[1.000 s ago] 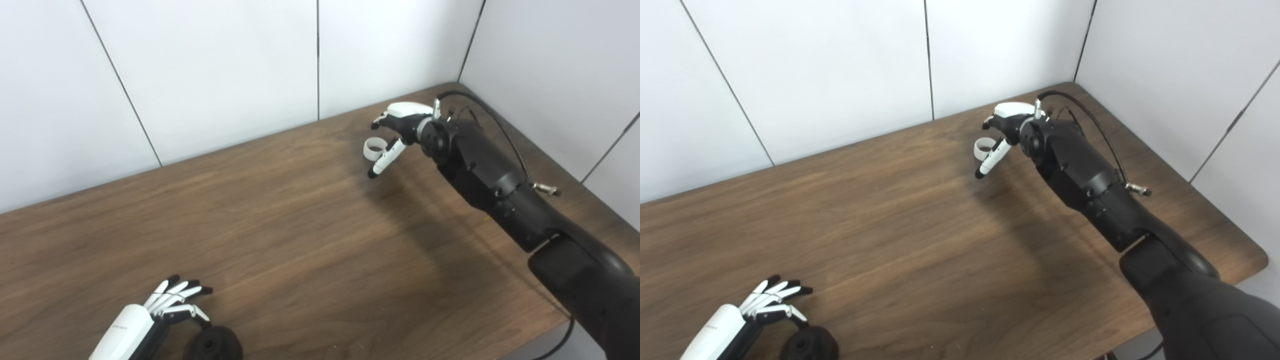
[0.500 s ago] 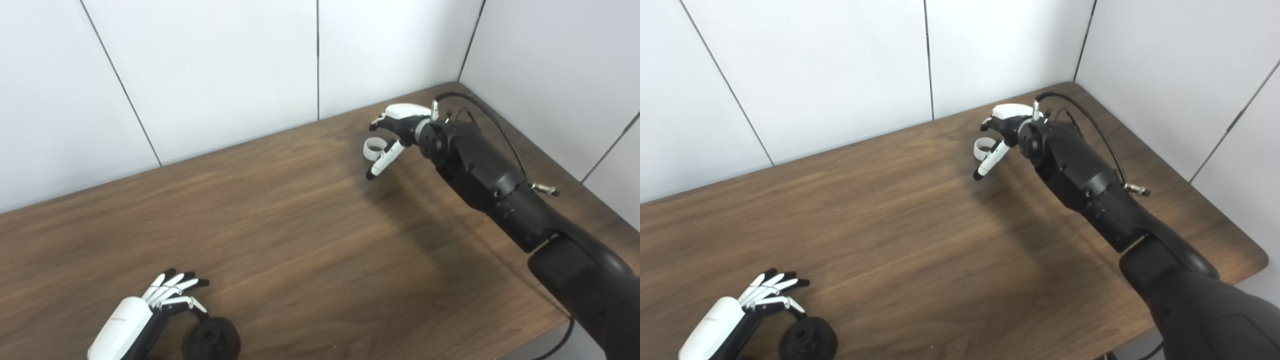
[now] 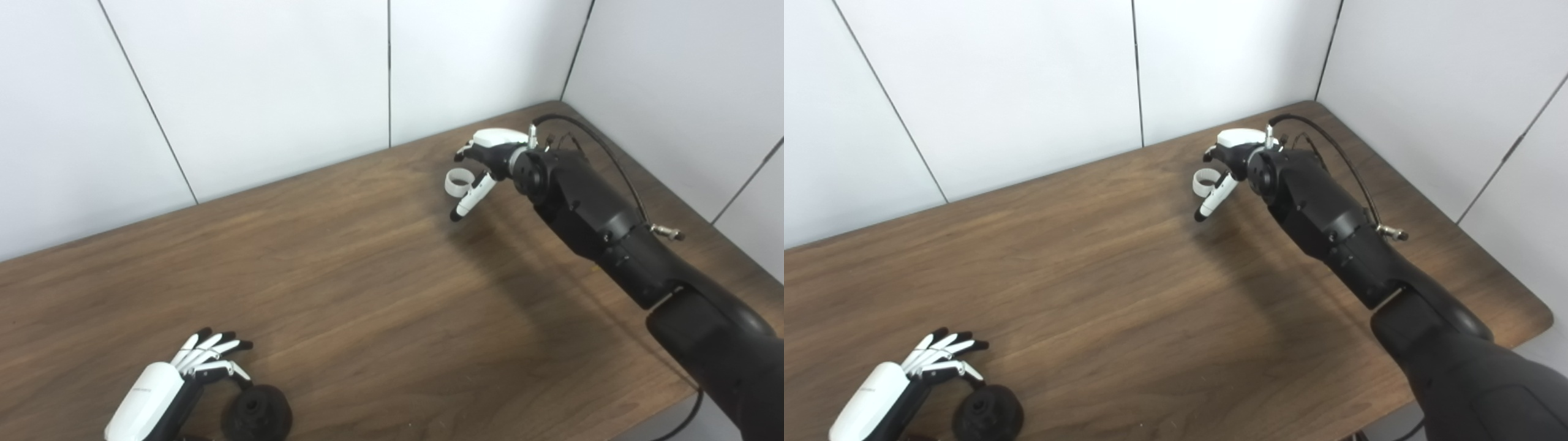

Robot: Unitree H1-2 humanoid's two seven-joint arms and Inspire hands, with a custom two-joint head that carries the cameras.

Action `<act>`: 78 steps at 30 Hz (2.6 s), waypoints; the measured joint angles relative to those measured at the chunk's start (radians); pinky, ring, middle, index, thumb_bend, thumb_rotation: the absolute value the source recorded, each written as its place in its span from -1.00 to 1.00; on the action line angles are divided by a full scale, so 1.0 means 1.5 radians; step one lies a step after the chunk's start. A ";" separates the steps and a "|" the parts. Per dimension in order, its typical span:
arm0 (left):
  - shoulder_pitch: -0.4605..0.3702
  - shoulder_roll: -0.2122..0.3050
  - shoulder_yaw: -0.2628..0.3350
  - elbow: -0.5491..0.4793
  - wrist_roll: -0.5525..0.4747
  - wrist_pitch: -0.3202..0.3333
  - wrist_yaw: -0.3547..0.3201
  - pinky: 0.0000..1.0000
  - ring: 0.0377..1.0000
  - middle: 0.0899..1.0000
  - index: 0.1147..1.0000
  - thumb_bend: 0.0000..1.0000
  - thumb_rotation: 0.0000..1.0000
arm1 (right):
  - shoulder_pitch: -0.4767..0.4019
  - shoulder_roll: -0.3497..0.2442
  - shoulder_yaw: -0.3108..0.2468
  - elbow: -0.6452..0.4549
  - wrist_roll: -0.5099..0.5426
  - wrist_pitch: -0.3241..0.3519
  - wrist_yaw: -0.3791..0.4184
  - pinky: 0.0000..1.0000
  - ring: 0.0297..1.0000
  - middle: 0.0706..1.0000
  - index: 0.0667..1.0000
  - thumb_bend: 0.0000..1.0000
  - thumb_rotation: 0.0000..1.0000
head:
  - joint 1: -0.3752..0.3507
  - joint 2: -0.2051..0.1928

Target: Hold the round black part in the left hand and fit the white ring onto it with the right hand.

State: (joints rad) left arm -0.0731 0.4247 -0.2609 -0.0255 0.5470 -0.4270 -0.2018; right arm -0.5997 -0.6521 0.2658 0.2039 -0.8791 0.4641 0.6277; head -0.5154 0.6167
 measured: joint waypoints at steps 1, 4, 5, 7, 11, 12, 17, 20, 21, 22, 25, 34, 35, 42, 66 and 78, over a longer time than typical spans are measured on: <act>0.000 0.000 0.000 0.000 0.000 0.000 0.000 1.00 0.84 0.66 -0.18 0.03 -0.90 | 0.000 0.000 0.000 0.000 0.000 0.000 0.000 0.91 1.00 1.00 0.81 0.90 -0.07 | 0.000 0.000; 0.000 0.000 0.000 0.000 0.000 0.000 0.000 1.00 0.83 0.66 -0.18 0.03 -0.90 | 0.000 0.000 0.000 0.000 -0.001 0.000 0.000 0.90 1.00 1.00 0.81 0.90 -0.06 | 0.000 0.000; 0.000 0.000 0.000 0.000 0.000 0.000 0.000 1.00 0.83 0.66 -0.18 0.03 -0.90 | 0.000 0.000 0.000 0.000 -0.001 0.000 0.000 0.90 1.00 1.00 0.80 0.90 -0.06 | 0.000 0.000; 0.001 0.000 0.000 -0.001 0.000 0.000 0.000 1.00 0.83 0.66 -0.18 0.03 -0.90 | 0.000 0.000 0.000 0.000 -0.001 0.000 0.000 0.90 1.00 1.00 0.80 0.91 -0.05 | -0.001 0.001; 0.004 0.000 0.002 -0.003 0.000 0.001 0.000 1.00 0.82 0.65 -0.18 0.03 -0.90 | 0.000 0.000 0.000 0.000 -0.001 0.000 0.000 0.89 1.00 1.00 0.80 0.90 -0.04 | 0.001 0.002; 0.005 0.000 0.003 -0.004 0.000 0.001 0.000 1.00 0.82 0.66 -0.18 0.03 -0.90 | 0.000 0.000 0.000 0.000 -0.001 0.000 0.000 0.89 1.00 1.00 0.80 0.89 -0.04 | 0.001 0.003; 0.010 0.000 0.005 -0.008 -0.001 0.006 0.000 1.00 0.83 0.66 -0.18 0.03 -0.90 | -0.001 0.000 0.001 0.000 -0.001 -0.001 -0.003 0.85 1.00 1.00 0.78 0.86 -0.04 | 0.005 0.004; 0.010 0.000 0.005 -0.009 -0.001 0.006 0.000 1.00 0.83 0.66 -0.18 0.03 -0.90 | -0.001 0.000 0.002 0.000 -0.001 -0.002 -0.007 0.84 1.00 1.00 0.78 0.86 -0.04 | 0.006 0.005; 0.010 0.000 0.005 -0.009 -0.001 0.006 0.000 1.00 0.83 0.66 -0.18 0.03 -0.90 | -0.001 0.000 0.002 0.000 -0.001 -0.002 -0.008 0.84 1.00 1.00 0.77 0.86 -0.05 | 0.006 0.005; 0.011 0.000 0.005 -0.009 -0.001 0.006 0.000 1.00 0.83 0.66 -0.18 0.03 -0.90 | -0.001 0.000 0.002 0.000 -0.001 -0.002 -0.010 0.84 1.00 1.00 0.77 0.86 -0.04 | 0.006 0.005; 0.012 0.001 0.006 -0.010 -0.002 0.007 0.000 1.00 0.82 0.66 -0.18 0.03 -0.90 | -0.001 0.000 0.004 0.000 -0.001 -0.002 -0.014 0.83 1.00 1.00 0.77 0.86 -0.04 | 0.006 0.006; 0.015 0.002 0.008 -0.012 -0.002 0.008 -0.001 1.00 0.82 0.65 -0.18 0.03 -0.89 | -0.001 0.000 0.009 0.008 0.000 -0.003 -0.022 0.83 1.00 1.00 0.77 0.86 -0.05 | 0.007 0.008; 0.015 0.002 0.008 -0.012 -0.002 0.007 -0.001 1.00 0.81 0.64 -0.18 0.03 -0.89 | -0.001 0.000 0.009 0.008 0.000 -0.003 -0.022 0.83 1.00 1.00 0.77 0.86 -0.05 | 0.007 0.008; 0.015 0.002 0.010 -0.013 -0.003 0.007 -0.001 1.00 0.81 0.64 -0.18 0.03 -0.89 | -0.001 0.000 0.013 0.009 0.000 -0.004 -0.025 0.80 1.00 1.00 0.76 0.81 -0.08 | 0.006 0.010; 0.023 0.007 0.022 -0.028 -0.007 0.011 -0.021 1.00 0.84 0.66 -0.18 0.03 -0.90 | 0.000 0.000 0.015 0.034 0.000 -0.058 -0.137 0.68 0.92 0.81 -0.11 0.01 -0.75 | 0.004 0.009; 0.026 0.007 0.030 -0.031 -0.011 0.014 -0.029 1.00 0.83 0.66 -0.18 0.03 -0.90 | 0.000 -0.001 0.016 0.035 0.000 -0.059 -0.144 0.72 0.97 0.82 -0.11 0.02 -0.75 | 0.006 0.009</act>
State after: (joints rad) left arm -0.0346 0.4358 -0.2166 -0.0718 0.5308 -0.4062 -0.2456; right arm -0.5992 -0.6533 0.2891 0.2571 -0.8793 0.3749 0.4109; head -0.5062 0.6305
